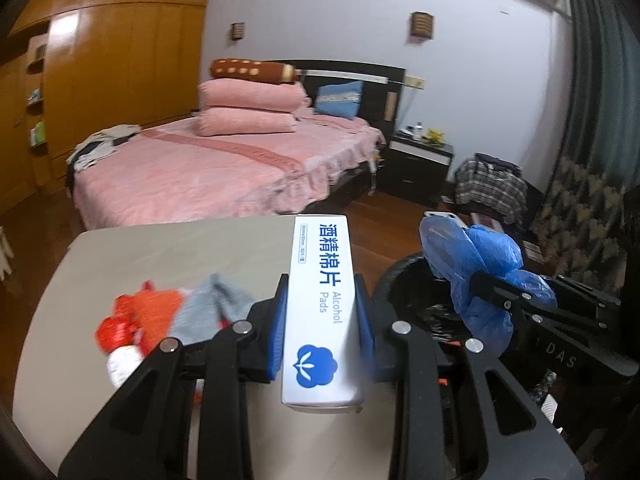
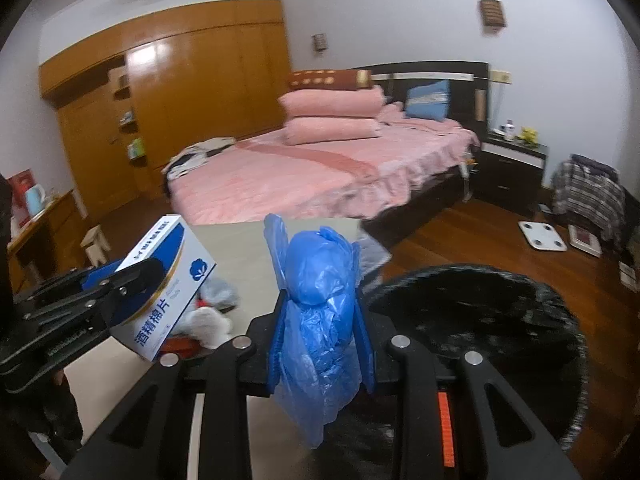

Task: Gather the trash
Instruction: 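Move box and blue bag over the bin and open both tools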

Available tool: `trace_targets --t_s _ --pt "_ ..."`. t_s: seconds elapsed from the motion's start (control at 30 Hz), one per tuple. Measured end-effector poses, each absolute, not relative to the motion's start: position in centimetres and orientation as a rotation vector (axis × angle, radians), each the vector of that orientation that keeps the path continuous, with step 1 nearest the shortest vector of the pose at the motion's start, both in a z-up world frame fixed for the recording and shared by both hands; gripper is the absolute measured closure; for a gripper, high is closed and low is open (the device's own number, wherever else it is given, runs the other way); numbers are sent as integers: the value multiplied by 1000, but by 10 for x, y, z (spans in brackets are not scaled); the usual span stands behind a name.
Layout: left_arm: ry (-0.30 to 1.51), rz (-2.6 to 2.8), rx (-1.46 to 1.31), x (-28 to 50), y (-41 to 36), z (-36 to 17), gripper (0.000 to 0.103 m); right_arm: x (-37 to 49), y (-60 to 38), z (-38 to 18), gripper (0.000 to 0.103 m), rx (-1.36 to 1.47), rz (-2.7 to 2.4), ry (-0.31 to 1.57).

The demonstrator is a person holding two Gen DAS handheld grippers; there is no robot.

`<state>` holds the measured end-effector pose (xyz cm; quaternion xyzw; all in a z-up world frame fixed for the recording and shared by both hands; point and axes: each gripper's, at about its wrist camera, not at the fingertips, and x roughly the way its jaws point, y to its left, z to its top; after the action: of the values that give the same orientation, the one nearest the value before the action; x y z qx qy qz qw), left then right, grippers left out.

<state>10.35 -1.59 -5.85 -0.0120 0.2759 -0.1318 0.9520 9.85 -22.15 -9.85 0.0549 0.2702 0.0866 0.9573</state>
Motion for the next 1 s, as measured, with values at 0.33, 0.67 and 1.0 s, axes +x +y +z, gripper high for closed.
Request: trace_targets --t_s 0.33,0.67,1.0 --pt "565 -410 6 121 -88 -68 74 95 -293 -106 73 135 20 556" --pt "588 -501 36 135 -142 -88 74 85 -341 -121 73 160 -72 575" --pt "620 -551 32 154 -174 -97 74 87 -366 -138 72 181 -118 607"
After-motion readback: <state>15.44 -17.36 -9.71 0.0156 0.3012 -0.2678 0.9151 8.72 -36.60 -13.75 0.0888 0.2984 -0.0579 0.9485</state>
